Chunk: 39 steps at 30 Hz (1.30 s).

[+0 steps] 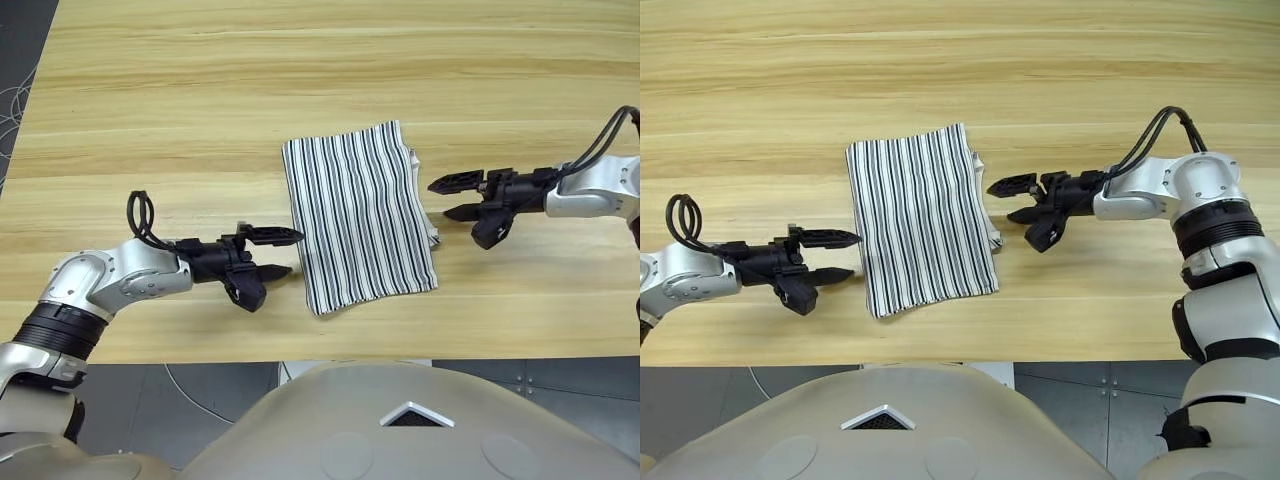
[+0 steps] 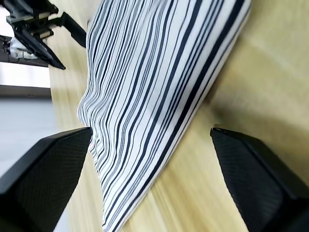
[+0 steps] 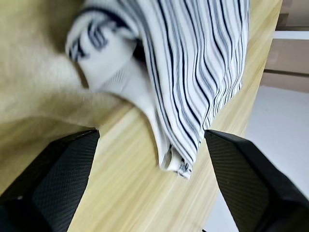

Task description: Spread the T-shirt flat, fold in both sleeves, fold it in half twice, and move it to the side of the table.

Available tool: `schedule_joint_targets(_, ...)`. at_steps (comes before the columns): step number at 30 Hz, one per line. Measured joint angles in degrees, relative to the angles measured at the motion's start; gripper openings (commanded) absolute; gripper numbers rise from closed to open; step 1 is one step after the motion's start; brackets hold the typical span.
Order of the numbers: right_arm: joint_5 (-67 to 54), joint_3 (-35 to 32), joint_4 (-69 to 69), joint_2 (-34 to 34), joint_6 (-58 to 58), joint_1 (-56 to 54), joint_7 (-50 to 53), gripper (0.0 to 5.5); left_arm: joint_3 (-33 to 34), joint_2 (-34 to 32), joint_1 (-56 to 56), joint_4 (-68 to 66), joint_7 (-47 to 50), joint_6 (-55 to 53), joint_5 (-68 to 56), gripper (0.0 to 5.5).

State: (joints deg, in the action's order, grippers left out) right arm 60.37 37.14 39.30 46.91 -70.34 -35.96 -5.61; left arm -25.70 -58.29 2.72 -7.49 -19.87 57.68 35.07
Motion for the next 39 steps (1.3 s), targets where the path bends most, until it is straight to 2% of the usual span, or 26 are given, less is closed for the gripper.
schedule_joint_targets(18, -6.22, 2.39, -4.79, 0.59, -0.26, 4.13, -0.72, 4.04, 0.69, 4.24, 1.19, -0.74, -4.60, -0.46, -1.69, 4.54)
schedule_joint_targets(35, -8.25, 5.47, -2.95, -6.09, -1.10, 2.98, -0.25, 4.04, 0.44, 10.46, 5.49, -7.01, -1.81, 2.85, 2.40, 4.54)
schedule_joint_targets(36, -8.47, 5.67, -2.86, -6.15, -1.10, 2.96, -0.25, 4.04, 0.43, 10.58, 5.59, -7.15, -1.40, 3.09, 2.86, 4.37)
schedule_joint_targets(39, -8.68, 6.42, -2.65, -6.14, -0.82, 2.79, -0.24, 3.44, 0.25, 10.65, 5.98, -8.41, 0.35, 4.15, 4.64, 3.91)
